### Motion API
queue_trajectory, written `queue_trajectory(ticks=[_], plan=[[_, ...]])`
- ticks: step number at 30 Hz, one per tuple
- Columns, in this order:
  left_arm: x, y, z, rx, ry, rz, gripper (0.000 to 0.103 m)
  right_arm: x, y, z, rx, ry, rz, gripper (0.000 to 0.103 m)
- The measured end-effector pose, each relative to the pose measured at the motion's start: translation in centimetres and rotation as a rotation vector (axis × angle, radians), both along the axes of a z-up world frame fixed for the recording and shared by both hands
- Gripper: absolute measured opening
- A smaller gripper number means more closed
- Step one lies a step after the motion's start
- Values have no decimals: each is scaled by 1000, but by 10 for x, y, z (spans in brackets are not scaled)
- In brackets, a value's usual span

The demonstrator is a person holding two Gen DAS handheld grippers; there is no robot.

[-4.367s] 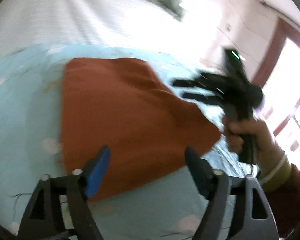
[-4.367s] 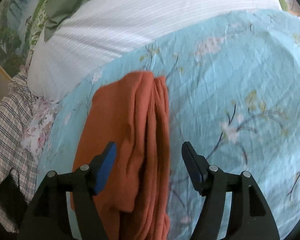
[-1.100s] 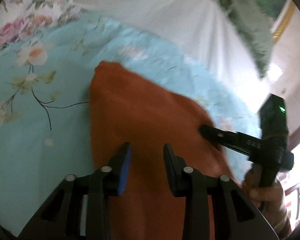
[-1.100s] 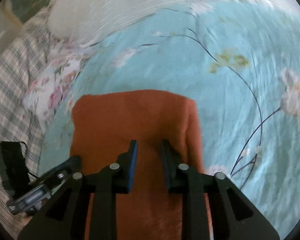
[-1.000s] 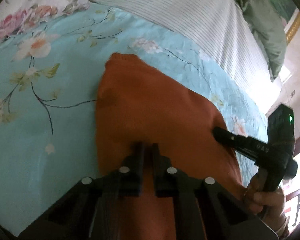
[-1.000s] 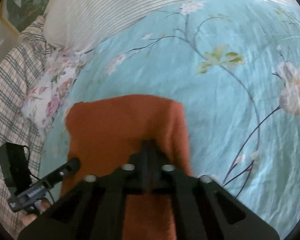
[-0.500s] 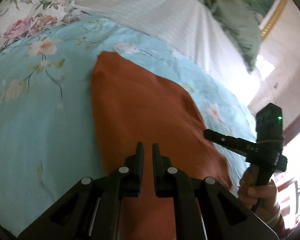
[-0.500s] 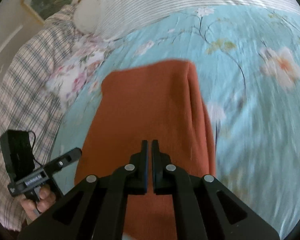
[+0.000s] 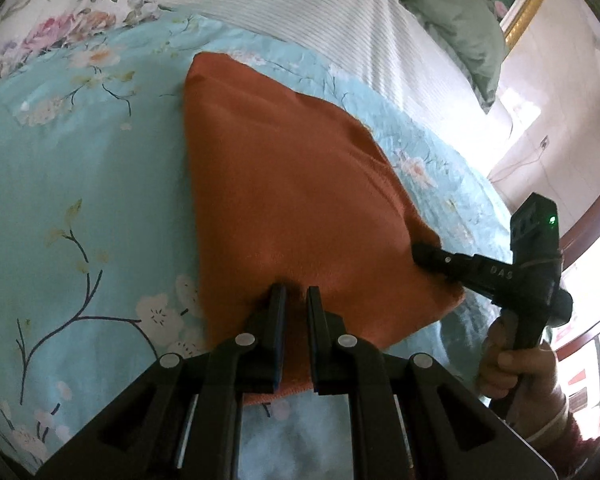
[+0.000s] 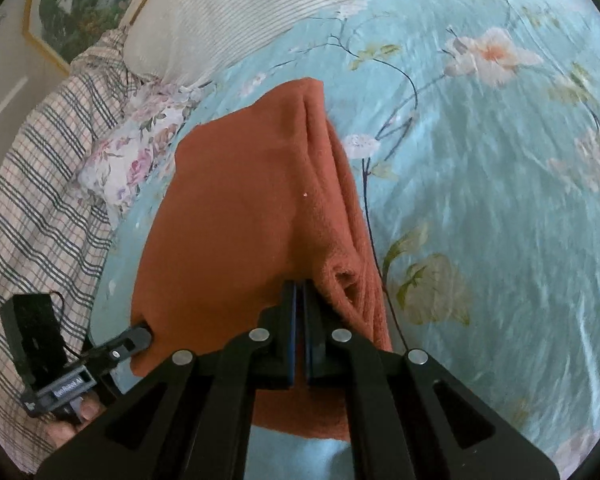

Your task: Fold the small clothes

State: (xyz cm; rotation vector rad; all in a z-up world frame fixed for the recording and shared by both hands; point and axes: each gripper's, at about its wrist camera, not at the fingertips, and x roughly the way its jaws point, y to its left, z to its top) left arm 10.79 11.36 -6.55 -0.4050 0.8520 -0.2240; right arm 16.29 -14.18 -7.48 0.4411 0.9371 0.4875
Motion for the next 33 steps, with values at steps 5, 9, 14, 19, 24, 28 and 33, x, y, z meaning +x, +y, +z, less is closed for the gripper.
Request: queue_trajectory(ticks=[5,9,14,19,24,28,33], plan=[[-13,-6,6,11,0,38,16,-18,-1,7,-17,-26,3,5],[-32,-16,16,58,-31,67,47,-38,-1,9,-41,-37,13,5],[-52,-25,22,135,-19,123,75,-61,1,13,-88,-58,20,18],[-74,-21,19,170,7,160,80,-84,-2,19,-125,-100,11,50],[-85,-17,14,209,22,177,80,-88,-7,16,-143,-84,-3,50],[-85,-13,14,210,21,182,80,-74,-9,28,-107,-99,-6,50],[-69,-8,19,202,12,172,80,-11,-10,53,-105,-146,-28,50]])
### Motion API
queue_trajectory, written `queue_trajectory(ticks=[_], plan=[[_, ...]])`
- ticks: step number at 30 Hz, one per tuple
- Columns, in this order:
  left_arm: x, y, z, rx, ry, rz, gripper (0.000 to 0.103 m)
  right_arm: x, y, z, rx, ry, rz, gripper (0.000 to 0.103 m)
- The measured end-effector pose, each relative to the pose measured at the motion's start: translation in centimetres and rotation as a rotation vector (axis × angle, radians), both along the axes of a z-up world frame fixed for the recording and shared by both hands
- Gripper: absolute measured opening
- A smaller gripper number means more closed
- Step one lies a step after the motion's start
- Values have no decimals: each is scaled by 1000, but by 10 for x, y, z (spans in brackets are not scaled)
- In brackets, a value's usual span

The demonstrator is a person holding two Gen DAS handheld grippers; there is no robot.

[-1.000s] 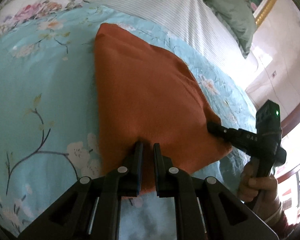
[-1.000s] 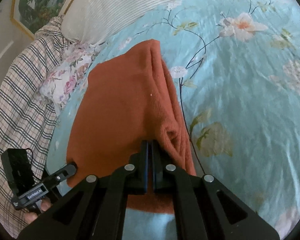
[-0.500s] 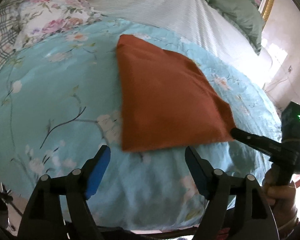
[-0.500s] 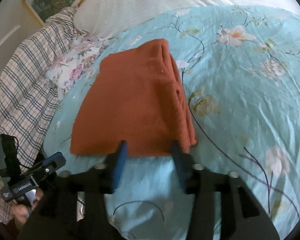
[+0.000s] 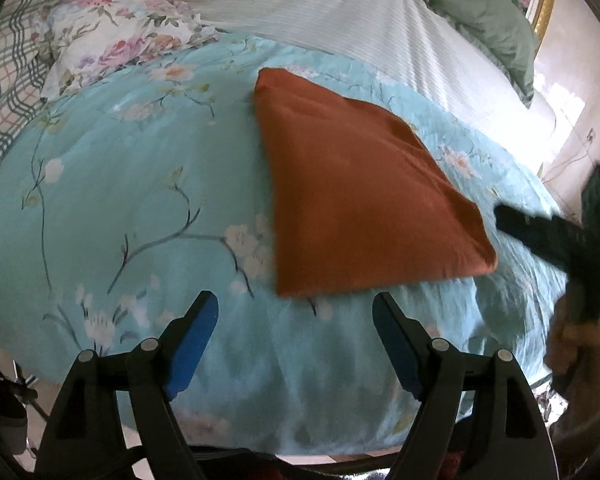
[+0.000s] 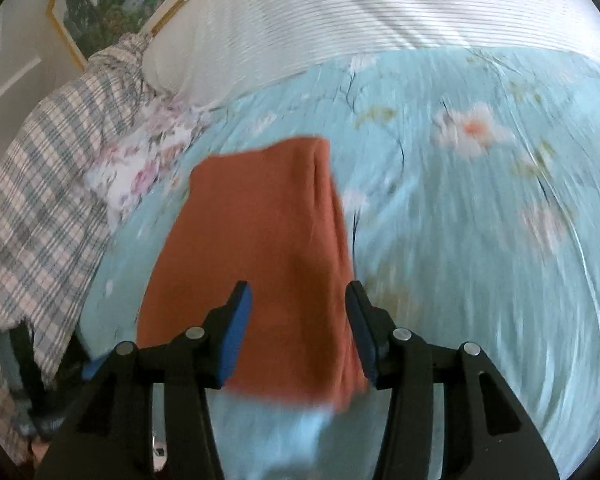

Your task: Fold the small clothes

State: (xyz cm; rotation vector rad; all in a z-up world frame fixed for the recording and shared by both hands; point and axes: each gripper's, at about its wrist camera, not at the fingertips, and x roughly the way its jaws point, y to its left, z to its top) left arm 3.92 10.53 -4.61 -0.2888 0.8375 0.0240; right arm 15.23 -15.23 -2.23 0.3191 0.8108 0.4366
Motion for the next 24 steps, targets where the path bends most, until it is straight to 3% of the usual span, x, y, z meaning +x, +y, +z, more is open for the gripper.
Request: queue_trajectory(ticks=[8,10,11,13,16,18,24], plan=[[45,20,2,-39,13,34,80,123,21,-14,33,114,32,49],[58,22,5,-24,5,44,80,138,30,-20,13,133,45,36],[67,25,7,-24,-10,52,80,145,35,-24,-4,146,56,20],[81,29,8,-29,-21,61,80,151,38,-26,-16,156,59,16],[104,34,11,-44,-16,69,78,131,26,2,39,29,38,11],[109,35,14,-51,-35,72,78,124,20,7,46,3,8,11],[139,30,-10,5,38,63,75,142,27,-38,-30,104,-12,11]])
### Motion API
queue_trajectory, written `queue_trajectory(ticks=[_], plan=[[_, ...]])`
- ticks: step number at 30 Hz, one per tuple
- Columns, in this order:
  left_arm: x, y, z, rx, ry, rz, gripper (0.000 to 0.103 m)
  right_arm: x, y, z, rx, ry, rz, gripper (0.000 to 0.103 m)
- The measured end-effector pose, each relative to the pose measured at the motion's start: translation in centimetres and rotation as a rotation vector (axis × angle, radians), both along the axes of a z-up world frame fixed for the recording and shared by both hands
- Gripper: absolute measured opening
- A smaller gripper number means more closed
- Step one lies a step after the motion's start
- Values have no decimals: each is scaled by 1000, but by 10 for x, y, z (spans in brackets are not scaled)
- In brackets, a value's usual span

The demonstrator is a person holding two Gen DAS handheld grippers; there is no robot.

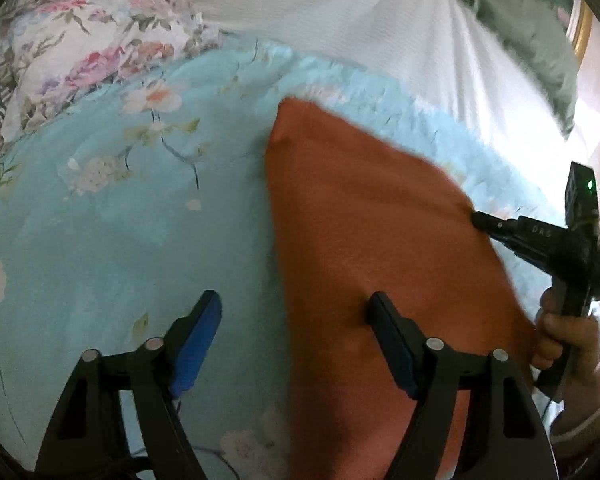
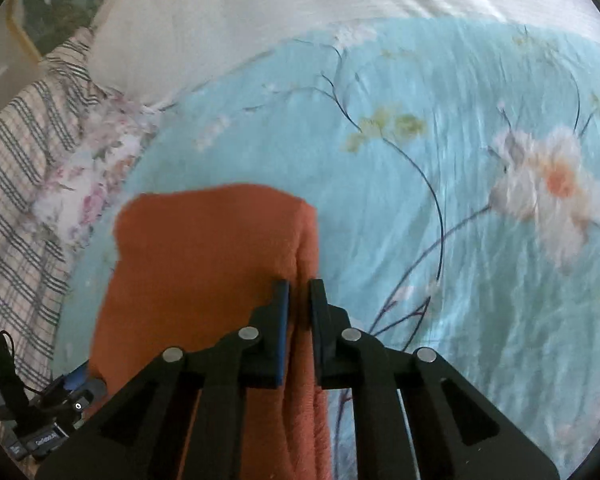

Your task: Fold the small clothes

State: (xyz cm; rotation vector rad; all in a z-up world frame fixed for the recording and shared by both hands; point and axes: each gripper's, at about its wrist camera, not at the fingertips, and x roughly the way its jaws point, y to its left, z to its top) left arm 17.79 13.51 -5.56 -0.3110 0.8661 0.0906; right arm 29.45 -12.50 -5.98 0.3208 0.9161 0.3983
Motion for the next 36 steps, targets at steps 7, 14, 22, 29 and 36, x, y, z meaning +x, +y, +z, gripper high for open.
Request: queue_trajectory(ticks=[7,14,22,29,36], plan=[[10,16,-11,-117,13,-13,76,-9,0,17,13,-26,-23,15],[80,41,-10,-220,11,-24,58,-58,15,39,105,-98,21,15],[164,57,-1,-211,-22,-16,20,-49,32,8,65,-42,62,14],[173,70,30,-77,-72,48,20,-47,7,1,156,-15,-18,14],[104,54,37,-61,-89,4,28,-74,12,22,148,-37,9,17]])
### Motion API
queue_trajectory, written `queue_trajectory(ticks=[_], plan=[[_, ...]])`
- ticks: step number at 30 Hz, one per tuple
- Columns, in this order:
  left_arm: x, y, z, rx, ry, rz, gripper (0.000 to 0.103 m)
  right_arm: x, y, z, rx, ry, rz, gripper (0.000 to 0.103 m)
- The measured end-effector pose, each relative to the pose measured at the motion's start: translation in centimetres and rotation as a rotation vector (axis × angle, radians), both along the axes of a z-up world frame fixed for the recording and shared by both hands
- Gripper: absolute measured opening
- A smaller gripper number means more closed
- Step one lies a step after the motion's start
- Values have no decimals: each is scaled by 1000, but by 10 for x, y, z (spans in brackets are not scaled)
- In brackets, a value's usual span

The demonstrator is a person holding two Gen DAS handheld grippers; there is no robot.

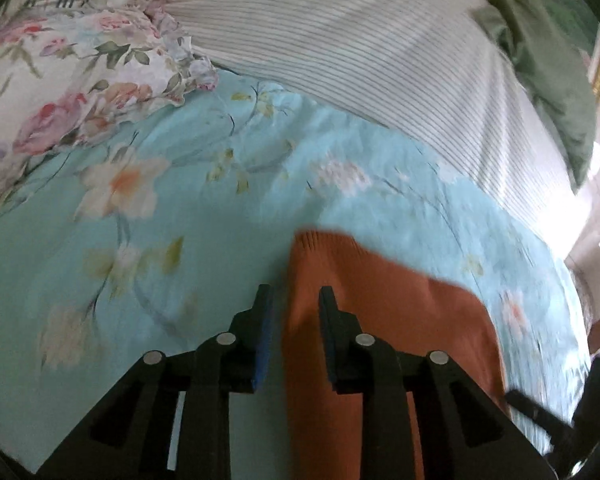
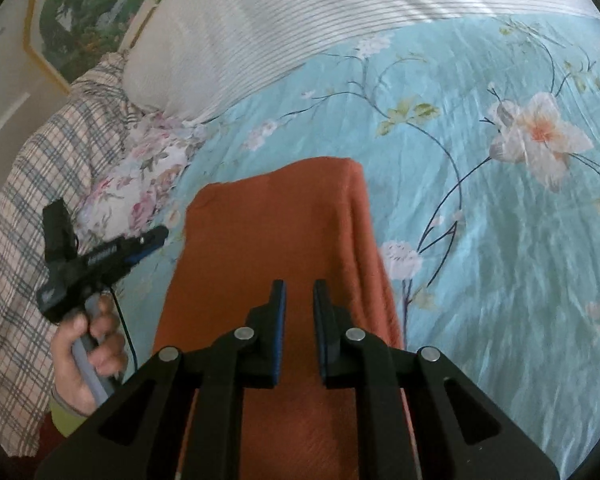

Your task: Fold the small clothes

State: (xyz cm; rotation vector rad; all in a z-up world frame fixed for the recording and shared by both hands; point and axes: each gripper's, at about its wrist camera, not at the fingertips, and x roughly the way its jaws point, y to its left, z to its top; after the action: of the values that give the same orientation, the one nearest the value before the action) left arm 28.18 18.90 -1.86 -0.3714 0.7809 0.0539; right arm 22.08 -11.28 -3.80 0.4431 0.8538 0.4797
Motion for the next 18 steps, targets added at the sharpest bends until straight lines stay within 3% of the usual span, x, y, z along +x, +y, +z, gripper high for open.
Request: queue_trajectory(ticks=[1,2,3,4,9,14,18], plan=[[-13,-4,1,-3,-2,-5,35,-5,1,2,-6,-6,4,20],[-26,-7,2,-5,-3,-8,38,-9,2,4,-11,-11,6,30],[-42,-13,3,0,-3,-10,49,-16,4,7,-19,-20,10,41],[-54,-17,4,7,0,-7,60,-20,5,9,-24,-27,15,44],[-111,-39,9,57,-2,-23,80,-48,15,20,-73,-65,56,47],[-158,-59,5,110,36,-49,83,-82,18,24,-161,-104,70,70],[-187,-71,-7,152,79,-55,83,-110,15,24,-236,-124,80,80]])
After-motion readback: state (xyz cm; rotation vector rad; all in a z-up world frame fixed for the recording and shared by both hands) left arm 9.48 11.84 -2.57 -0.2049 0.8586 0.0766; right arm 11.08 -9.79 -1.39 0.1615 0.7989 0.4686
